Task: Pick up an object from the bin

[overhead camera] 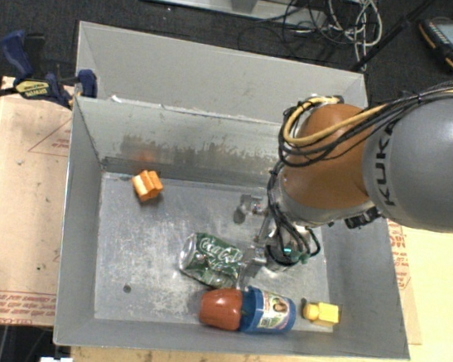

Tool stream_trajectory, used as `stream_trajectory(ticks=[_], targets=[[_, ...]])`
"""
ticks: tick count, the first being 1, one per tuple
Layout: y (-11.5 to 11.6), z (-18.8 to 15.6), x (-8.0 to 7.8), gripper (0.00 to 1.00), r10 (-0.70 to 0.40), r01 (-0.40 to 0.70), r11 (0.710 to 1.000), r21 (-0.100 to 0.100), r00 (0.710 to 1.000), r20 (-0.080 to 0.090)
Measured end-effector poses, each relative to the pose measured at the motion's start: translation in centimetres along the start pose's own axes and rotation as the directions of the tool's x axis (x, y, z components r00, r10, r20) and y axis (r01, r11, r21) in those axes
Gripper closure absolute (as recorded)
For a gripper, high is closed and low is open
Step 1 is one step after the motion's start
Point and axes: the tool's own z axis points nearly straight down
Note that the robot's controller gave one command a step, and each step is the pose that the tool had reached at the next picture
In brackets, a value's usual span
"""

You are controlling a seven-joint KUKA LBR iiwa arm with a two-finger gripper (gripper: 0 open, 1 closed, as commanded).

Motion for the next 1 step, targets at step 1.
stream_trajectory(ticks=[1], targets=[[-0.01, -0.35, -0.19, 0.0, 0.001, -0.001, 1.0, 0.0, 1.0, 0.007]])
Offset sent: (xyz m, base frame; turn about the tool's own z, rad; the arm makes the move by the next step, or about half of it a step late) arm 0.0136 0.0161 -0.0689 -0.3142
